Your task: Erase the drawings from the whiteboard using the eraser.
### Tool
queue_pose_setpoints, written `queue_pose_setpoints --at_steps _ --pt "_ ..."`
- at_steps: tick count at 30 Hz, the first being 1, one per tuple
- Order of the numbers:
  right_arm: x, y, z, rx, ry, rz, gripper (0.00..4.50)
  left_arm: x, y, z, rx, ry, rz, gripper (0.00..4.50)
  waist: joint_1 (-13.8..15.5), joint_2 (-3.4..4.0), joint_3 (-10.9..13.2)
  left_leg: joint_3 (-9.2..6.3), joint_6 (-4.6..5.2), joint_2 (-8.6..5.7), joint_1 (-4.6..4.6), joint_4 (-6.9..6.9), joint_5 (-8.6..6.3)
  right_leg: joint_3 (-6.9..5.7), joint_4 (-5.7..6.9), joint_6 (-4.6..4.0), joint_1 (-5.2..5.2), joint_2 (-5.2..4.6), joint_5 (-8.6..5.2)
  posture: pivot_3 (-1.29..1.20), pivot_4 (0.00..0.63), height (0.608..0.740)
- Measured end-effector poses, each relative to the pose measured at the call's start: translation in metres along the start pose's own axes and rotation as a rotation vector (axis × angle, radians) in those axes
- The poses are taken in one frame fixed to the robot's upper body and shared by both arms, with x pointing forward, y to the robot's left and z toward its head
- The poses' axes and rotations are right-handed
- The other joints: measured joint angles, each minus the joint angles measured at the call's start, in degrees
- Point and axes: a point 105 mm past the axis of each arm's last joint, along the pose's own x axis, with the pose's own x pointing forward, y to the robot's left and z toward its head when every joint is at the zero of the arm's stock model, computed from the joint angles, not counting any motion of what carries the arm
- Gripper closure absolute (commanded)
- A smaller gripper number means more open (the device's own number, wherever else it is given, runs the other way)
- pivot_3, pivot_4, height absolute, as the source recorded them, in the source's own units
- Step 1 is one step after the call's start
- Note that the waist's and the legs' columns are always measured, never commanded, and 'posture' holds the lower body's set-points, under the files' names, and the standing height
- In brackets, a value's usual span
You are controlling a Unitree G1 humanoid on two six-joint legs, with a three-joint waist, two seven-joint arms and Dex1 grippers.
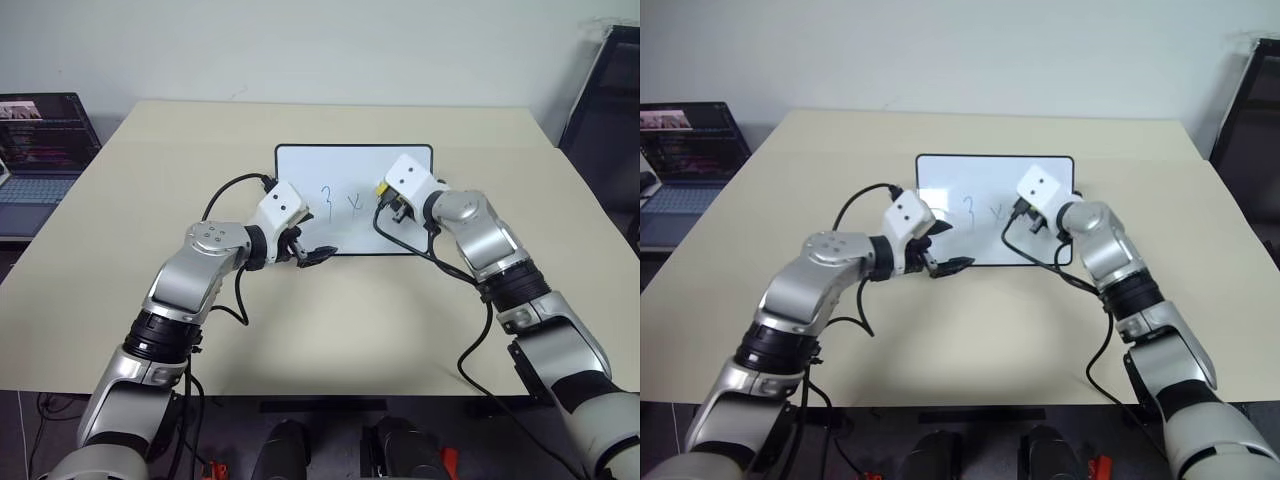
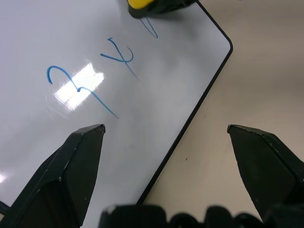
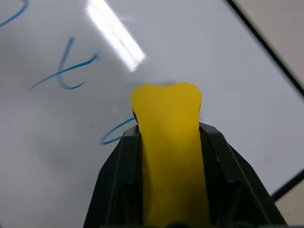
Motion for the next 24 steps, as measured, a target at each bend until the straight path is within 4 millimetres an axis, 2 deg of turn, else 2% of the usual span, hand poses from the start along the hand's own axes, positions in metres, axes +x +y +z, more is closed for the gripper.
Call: queue_pose_setpoints --at_steps 6,12,19,24 --pt "0.000 0.004 -0.001 -0.011 0.000 0.037 3.31 0.000 0.002 -0.003 0.000 0.001 0.003 0.00 -0.06 0.00 0.00 0.00 0.00 0.00 0.00 0.00 0.00 -0.02 0.00 0.00 0.00 -0.07 0.00 0.00 0.150 0.740" --pt "-0.005 0.020 -0.009 -0.029 0.025 0.152 3.31 0.000 0.002 -0.003 0.005 -0.004 0.004 0.00 -0.18 0.00 0.00 -0.01 0.00 -0.01 0.02 0.02 0.00 -0.03 0.03 0.00 0.02 -0.07 0.00 0.00 0.150 0.740" --pt "-0.001 0.011 -0.006 -0.034 0.010 0.081 3.31 0.000 0.001 -0.006 0.008 -0.005 -0.008 0.00 -0.51 0.00 0.00 -0.01 0.00 -0.01 0.04 0.01 0.00 -0.04 0.04 -0.03 0.02 -0.07 0.04 0.00 0.150 0.740" --pt "-0.006 0.017 -0.013 -0.107 0.034 0.130 3.31 -0.002 0.000 -0.010 0.002 0.008 -0.010 0.00 -0.52 0.00 0.00 -0.04 0.00 -0.01 0.03 0.01 0.00 -0.07 0.02 -0.03 0.03 -0.08 0.03 0.00 0.150 0.740"
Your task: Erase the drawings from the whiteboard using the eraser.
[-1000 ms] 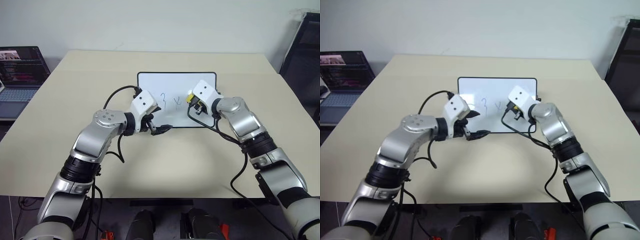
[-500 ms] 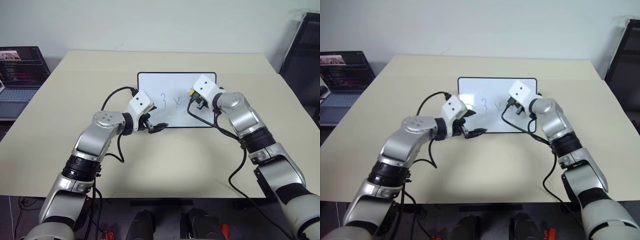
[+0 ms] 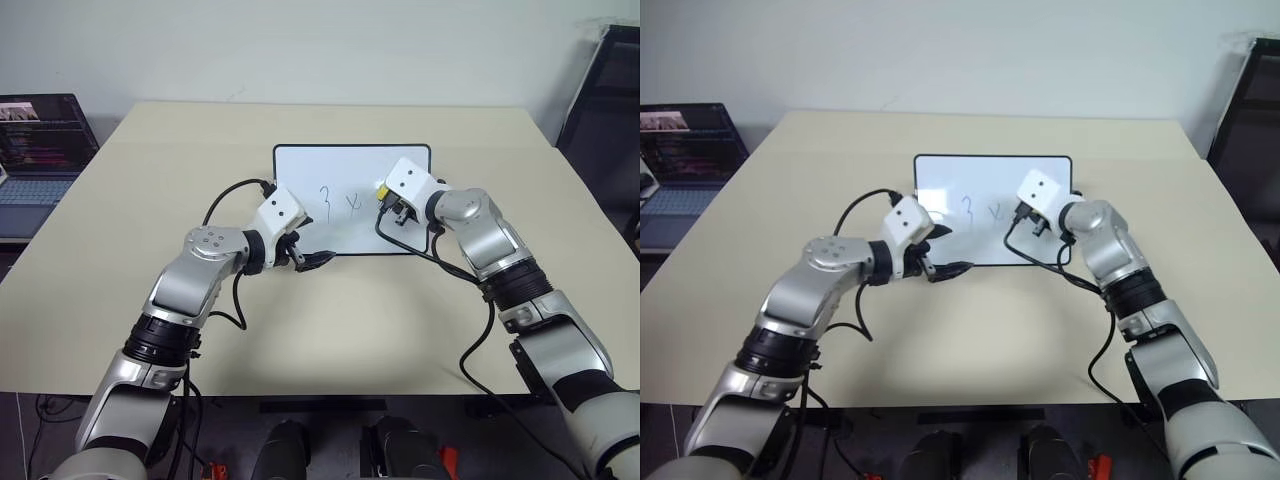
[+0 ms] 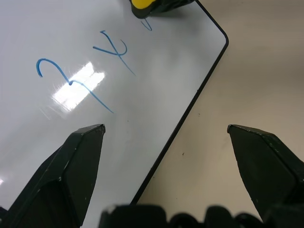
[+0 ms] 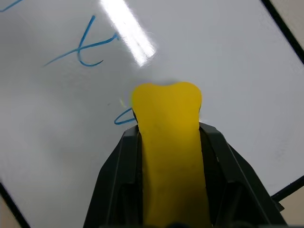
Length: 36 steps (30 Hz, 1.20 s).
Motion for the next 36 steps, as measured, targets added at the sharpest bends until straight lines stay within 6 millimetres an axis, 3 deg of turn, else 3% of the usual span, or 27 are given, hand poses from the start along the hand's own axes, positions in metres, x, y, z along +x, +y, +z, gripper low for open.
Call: queue_pose_setpoints --at_steps 4,8,15,21,32,36 --pt "-0.001 0.017 -0.007 -0.123 0.020 0.063 3.31 -0.003 0.003 -0.001 0.002 0.007 0.012 0.00 -0.04 0.00 -0.01 0.02 0.00 0.00 0.06 0.02 0.00 0.02 0.01 0.03 0.05 0.00 0.02 0.00 0.150 0.740" --pt "0.000 0.016 -0.006 -0.154 0.022 0.043 3.31 -0.003 0.003 -0.001 0.003 0.008 0.012 0.00 -0.18 0.00 0.00 0.02 0.00 0.02 0.12 0.03 0.02 0.02 0.01 0.01 0.08 0.02 0.07 0.00 0.150 0.740" --pt "0.006 -0.016 0.010 -0.060 -0.020 -0.120 3.32 -0.003 0.003 -0.002 0.004 0.009 0.011 0.00 -0.31 0.00 0.00 0.06 0.00 0.03 0.15 -0.02 0.03 0.06 0.00 -0.02 0.07 0.02 0.10 0.00 0.150 0.740" --pt "0.011 -0.025 0.016 0.020 -0.038 -0.127 3.32 -0.003 0.002 -0.002 0.004 0.008 0.008 0.00 -0.34 0.00 0.00 0.08 0.00 0.03 0.11 -0.05 0.02 0.08 -0.03 -0.02 0.03 0.01 0.09 0.00 0.150 0.740" --pt "0.004 0.008 0.000 0.002 0.004 0.130 3.33 -0.003 -0.001 -0.003 -0.001 0.014 0.003 0.00 -0.35 0.00 0.00 0.07 0.00 0.03 0.13 -0.02 0.02 0.06 0.00 -0.02 0.06 0.02 0.09 0.00 0.150 0.740" --pt "0.005 0.006 0.002 -0.021 -0.003 0.084 3.33 -0.003 -0.001 -0.004 -0.006 0.018 0.000 0.00 -0.39 0.00 0.00 0.07 0.00 0.05 0.16 -0.01 0.03 0.07 0.01 -0.02 0.07 0.02 0.10 0.00 0.150 0.740"
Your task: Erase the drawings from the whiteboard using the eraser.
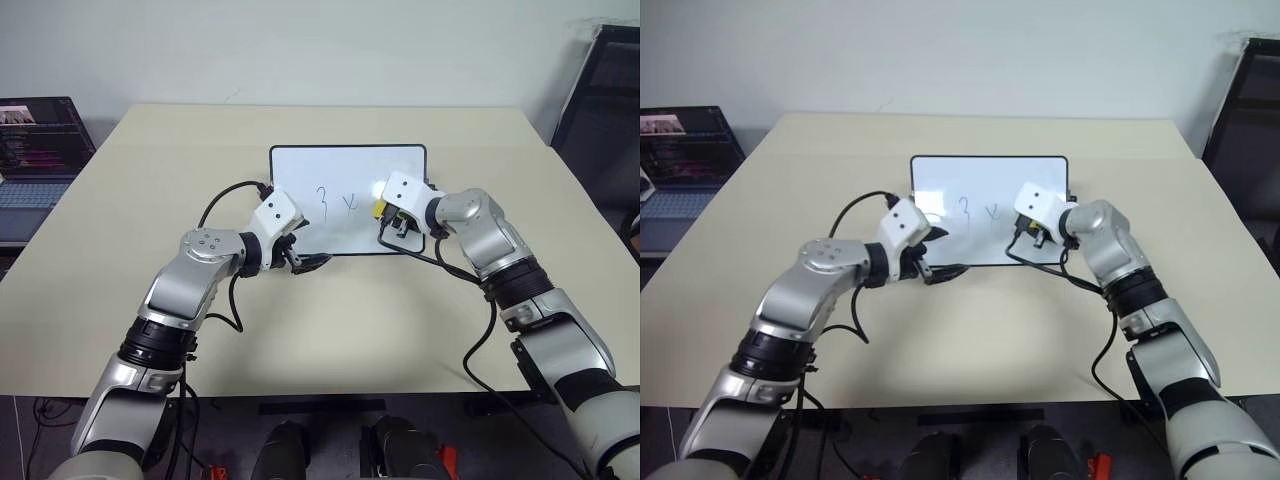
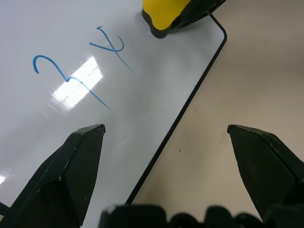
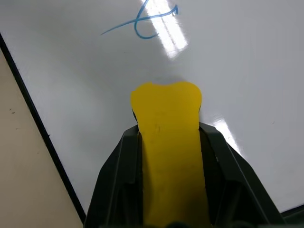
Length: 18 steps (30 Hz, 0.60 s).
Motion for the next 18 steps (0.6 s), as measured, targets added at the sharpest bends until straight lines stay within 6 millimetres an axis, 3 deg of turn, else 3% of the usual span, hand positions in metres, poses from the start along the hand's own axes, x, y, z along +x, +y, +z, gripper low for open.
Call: queue_pose_setpoints --at_steps 3,5,11,18 --pt "0.002 -0.018 0.010 -0.011 -0.029 -0.130 3.33 0.001 -0.002 0.001 0.001 -0.004 -0.006 0.00 0.02 0.01 0.01 0.00 0.00 0.00 0.00 -0.01 0.00 0.01 0.00 0.00 -0.02 0.00 0.00 0.00 0.150 0.740" --pt "0.002 -0.019 0.011 -0.019 -0.033 -0.142 3.33 0.001 -0.002 0.002 0.004 -0.006 -0.007 0.00 0.06 0.01 0.01 0.00 0.00 -0.02 -0.02 -0.04 0.00 0.01 -0.03 0.00 -0.02 -0.01 0.00 0.00 0.150 0.740" --pt "0.004 0.012 0.007 -0.054 -0.034 -0.023 3.33 0.001 -0.003 0.003 0.004 -0.005 -0.011 0.00 0.06 0.01 0.01 0.00 0.00 -0.01 -0.08 -0.03 -0.01 0.00 -0.07 0.00 -0.03 -0.01 0.00 0.00 0.150 0.740" --pt "0.002 0.021 0.000 -0.055 -0.022 -0.006 3.33 0.000 -0.003 0.002 -0.001 0.000 0.000 0.00 0.06 0.00 0.01 -0.01 0.00 -0.01 0.02 0.01 0.01 0.00 -0.01 0.01 0.04 0.01 0.00 0.00 0.150 0.740"
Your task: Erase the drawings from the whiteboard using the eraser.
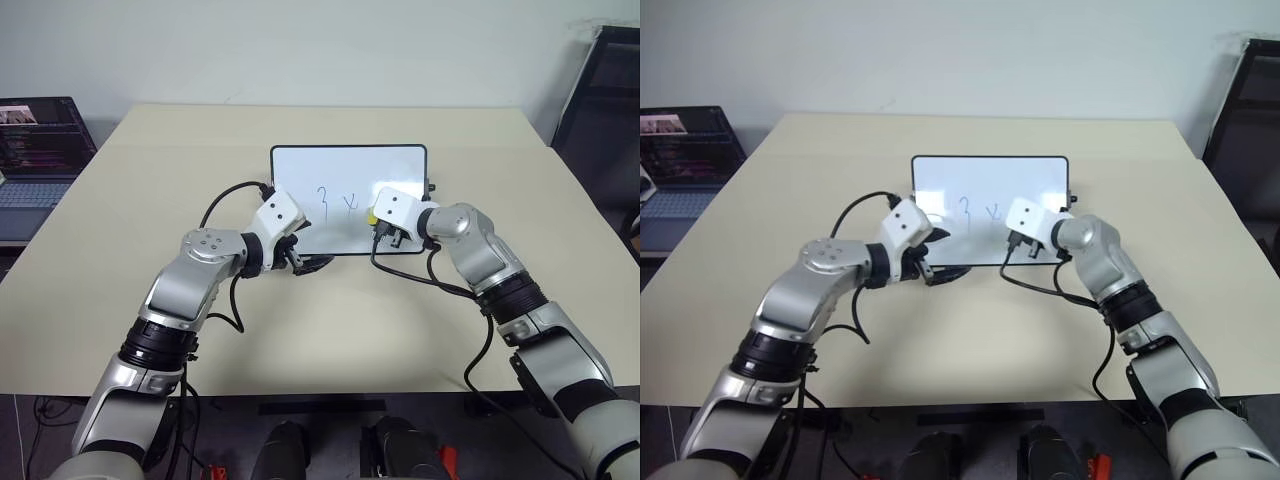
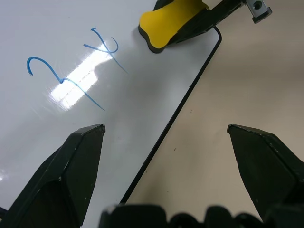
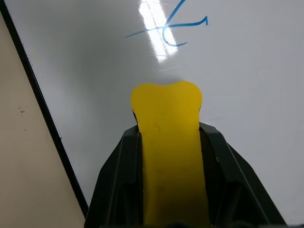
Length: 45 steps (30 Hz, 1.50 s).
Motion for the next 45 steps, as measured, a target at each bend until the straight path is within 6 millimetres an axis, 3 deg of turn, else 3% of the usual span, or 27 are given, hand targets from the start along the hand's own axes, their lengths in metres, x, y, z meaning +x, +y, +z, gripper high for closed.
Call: queue_pose_setpoints --at_steps 5,8,13,21,45 --pt "-0.009 -0.006 0.016 0.244 -0.156 -0.038 3.33 -0.003 0.008 -0.003 -0.027 -0.013 0.075 0.00 0.03 0.00 0.01 -0.06 -0.01 0.02 -0.14 -0.06 -0.01 -0.02 -0.04 -0.01 -0.10 -0.02 -0.01 0.00 0.150 0.740" --pt "-0.024 0.009 0.030 0.423 -0.309 -0.009 3.33 -0.010 0.019 -0.007 -0.065 -0.030 0.155 0.00 0.15 0.00 0.00 -0.17 -0.01 0.04 -0.27 -0.09 -0.02 0.00 -0.15 -0.02 -0.13 -0.05 -0.02 0.00 0.150 0.740" --pt "-0.047 0.020 0.015 0.570 -0.353 -0.059 3.33 -0.024 0.026 -0.031 -0.146 -0.015 0.282 0.00 0.54 0.01 0.01 -0.16 0.00 -0.04 -0.29 -0.05 -0.02 0.00 -0.19 -0.01 -0.11 -0.15 -0.03 0.00 0.150 0.740" --pt "-0.065 0.025 0.005 0.632 -0.374 -0.157 3.33 -0.030 0.027 -0.031 -0.210 -0.068 0.373 0.00 0.62 0.00 0.01 -0.14 -0.01 -0.04 -0.21 -0.03 -0.02 -0.02 -0.08 0.00 -0.08 -0.11 -0.02 0.00 0.150 0.740" --pt "-0.068 0.014 0.001 0.596 -0.397 -0.228 3.33 -0.029 0.030 -0.031 -0.212 -0.084 0.413 0.00 0.63 0.00 0.01 -0.12 -0.01 -0.04 -0.21 -0.06 -0.02 -0.03 -0.12 0.00 -0.08 -0.09 -0.03 0.00 0.150 0.740"
